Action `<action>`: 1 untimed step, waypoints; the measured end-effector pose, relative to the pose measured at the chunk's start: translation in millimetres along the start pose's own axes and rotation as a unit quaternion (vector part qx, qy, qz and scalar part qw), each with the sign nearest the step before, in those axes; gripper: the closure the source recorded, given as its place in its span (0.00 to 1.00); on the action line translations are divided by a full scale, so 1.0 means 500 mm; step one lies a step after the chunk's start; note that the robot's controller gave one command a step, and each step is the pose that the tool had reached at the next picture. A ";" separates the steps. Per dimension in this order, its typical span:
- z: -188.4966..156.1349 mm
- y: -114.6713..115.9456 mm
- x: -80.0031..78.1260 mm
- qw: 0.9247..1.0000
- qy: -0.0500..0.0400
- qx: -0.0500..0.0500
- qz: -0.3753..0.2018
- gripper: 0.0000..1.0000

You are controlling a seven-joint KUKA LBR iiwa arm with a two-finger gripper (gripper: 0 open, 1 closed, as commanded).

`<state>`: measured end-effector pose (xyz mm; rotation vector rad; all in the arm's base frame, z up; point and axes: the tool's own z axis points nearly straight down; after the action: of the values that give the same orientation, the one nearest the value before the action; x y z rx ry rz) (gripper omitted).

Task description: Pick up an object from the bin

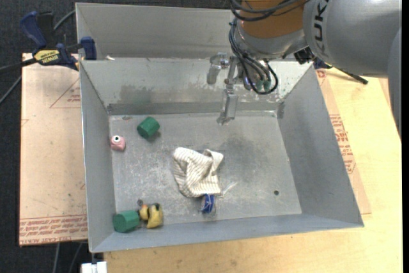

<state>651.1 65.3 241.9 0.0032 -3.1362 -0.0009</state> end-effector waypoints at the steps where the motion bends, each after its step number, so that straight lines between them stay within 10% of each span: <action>1: -0.011 -0.001 -0.002 1.000 -0.004 0.000 0.001 0.00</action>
Offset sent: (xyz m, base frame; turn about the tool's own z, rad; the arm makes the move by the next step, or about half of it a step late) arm -0.0519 -0.0017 -0.1194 -0.1096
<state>652.2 64.8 247.6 0.0006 -3.1442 -0.0017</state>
